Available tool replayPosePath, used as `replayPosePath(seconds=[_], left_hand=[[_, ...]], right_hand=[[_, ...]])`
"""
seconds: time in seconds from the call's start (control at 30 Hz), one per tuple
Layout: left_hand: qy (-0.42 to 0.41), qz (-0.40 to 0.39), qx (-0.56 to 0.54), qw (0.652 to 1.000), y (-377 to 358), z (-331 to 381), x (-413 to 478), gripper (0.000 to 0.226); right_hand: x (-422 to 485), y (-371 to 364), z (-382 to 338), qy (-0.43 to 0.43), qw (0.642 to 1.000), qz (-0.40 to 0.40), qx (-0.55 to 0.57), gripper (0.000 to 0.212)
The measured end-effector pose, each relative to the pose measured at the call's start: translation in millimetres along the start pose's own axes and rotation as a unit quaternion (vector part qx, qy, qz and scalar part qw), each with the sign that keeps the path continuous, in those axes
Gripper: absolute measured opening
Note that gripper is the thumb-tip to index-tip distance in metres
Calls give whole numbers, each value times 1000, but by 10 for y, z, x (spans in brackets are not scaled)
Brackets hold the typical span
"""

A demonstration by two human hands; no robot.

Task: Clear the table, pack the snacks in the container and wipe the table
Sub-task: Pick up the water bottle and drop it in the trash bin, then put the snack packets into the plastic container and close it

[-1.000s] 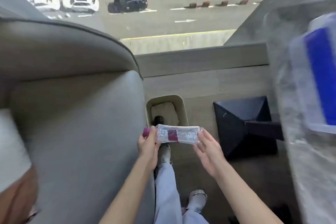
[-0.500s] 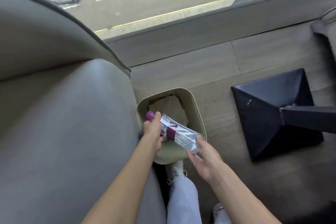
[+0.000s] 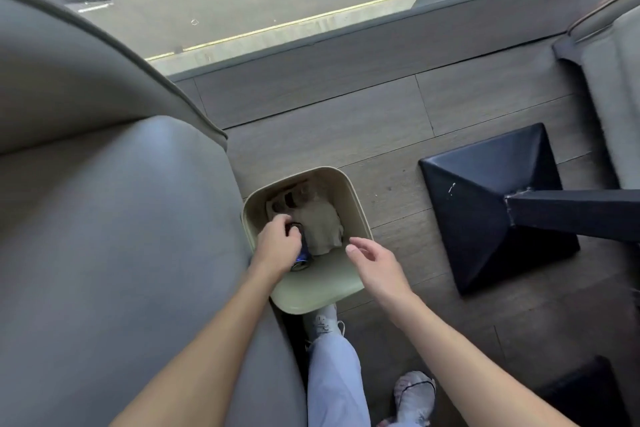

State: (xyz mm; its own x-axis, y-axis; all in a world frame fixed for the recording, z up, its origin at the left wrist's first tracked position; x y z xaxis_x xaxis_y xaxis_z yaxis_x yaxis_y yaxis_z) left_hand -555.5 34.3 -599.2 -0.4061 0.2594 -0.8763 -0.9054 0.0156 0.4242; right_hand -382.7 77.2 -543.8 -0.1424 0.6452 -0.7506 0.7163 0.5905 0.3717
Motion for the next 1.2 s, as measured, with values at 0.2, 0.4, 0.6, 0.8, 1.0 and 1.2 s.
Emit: replayPosePath(seconds=[0.2, 0.4, 0.6, 0.8, 1.0, 1.2], left_hand=[[-129, 20, 239, 962, 306, 225, -985, 32], [-123, 38, 262, 956, 789, 285, -2302, 27], [-94, 71, 267, 957, 948, 4, -3632, 31], [-102, 87, 278, 951, 674, -3, -4944, 29], [-300, 121, 357, 876, 23, 523, -6179, 34], [-441, 99, 417, 789, -844, 1273, -7290, 40]], right_hand=[[-678, 365, -418, 141, 935, -70, -317, 43], [-1662, 703, -974, 195, 921, -74, -330, 42], [-2914, 1185, -1260, 232, 915, -96, -315, 38], [-4098, 1921, -933, 301, 920, -37, -249, 35], [-5144, 3044, -75, 263, 942, 122, -170, 33], [-6136, 4159, 841, 212, 922, 313, -83, 31]])
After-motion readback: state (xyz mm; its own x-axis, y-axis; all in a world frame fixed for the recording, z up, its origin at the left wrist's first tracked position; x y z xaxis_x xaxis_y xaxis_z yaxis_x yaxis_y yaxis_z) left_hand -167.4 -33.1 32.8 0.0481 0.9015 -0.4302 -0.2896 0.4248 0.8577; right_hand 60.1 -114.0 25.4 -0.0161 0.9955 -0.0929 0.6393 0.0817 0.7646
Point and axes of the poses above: each hand's wrist, its own x-axis towards the middle knuckle, its own y-axis out of the back of the hand, z = x × y, the point moved 2 cm from there along x, towards the middle knuckle, and after that the axes turned 13 degrees about y, right-handed, at the moved point
